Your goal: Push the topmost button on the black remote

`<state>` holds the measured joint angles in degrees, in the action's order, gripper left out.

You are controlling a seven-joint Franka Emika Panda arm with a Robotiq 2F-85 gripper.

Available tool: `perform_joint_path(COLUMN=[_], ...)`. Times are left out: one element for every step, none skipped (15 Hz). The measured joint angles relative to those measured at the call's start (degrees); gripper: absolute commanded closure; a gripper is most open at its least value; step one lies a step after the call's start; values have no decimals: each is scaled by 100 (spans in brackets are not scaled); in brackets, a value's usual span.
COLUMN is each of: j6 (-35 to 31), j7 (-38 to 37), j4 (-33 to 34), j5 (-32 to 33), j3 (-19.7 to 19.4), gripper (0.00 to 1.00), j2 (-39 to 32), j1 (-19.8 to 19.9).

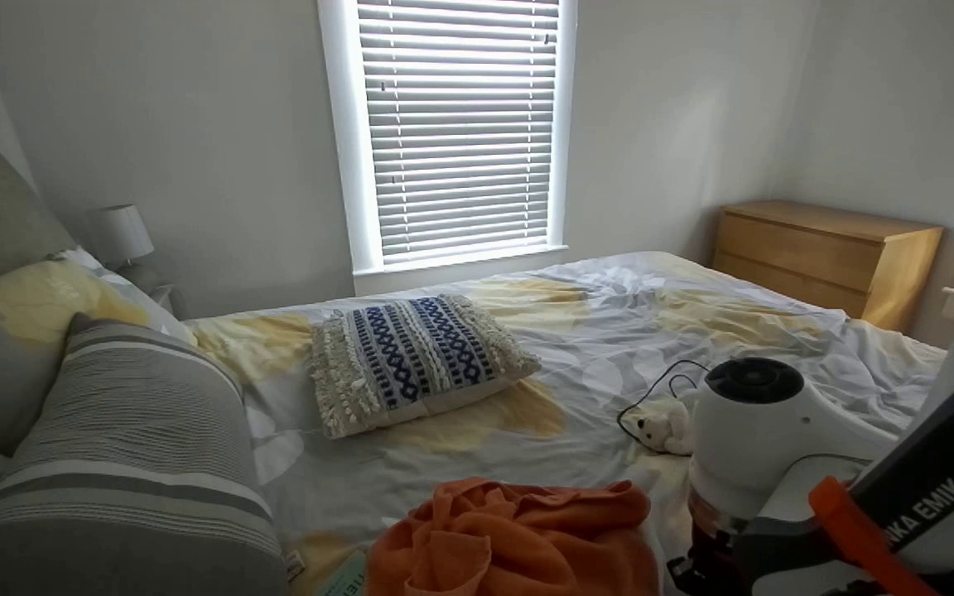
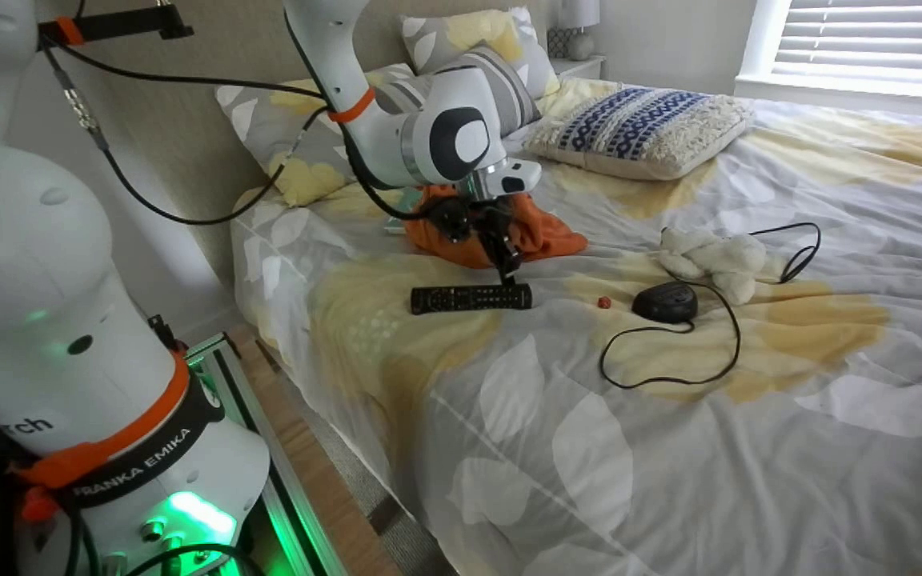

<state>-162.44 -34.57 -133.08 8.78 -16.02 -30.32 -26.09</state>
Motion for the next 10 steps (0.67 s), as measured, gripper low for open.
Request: perform_joint_path(j6=[-86,-179,-280,-378,-471,-541,-606,-662,-700,-716], j7=[-69,-148,-224,-304,-373,-445,-504,-549,-576,-588], j4=[-82,-159,-232,-295,-354,-406,-445,-489,-528,-555], j5=[26,75,134,204,265,326,380,411,423,426], j3=[-89,-185,-287,-401,-520,-637,-745,-846,-924,-990], gripper=[100,100,100,100,100,100,100,100,100,100], j2=[66,124,178,223,262,294,318,344,368,384], j1=[-64,-130,-201,-282,-370,-461,-547,-633,-705,-770])
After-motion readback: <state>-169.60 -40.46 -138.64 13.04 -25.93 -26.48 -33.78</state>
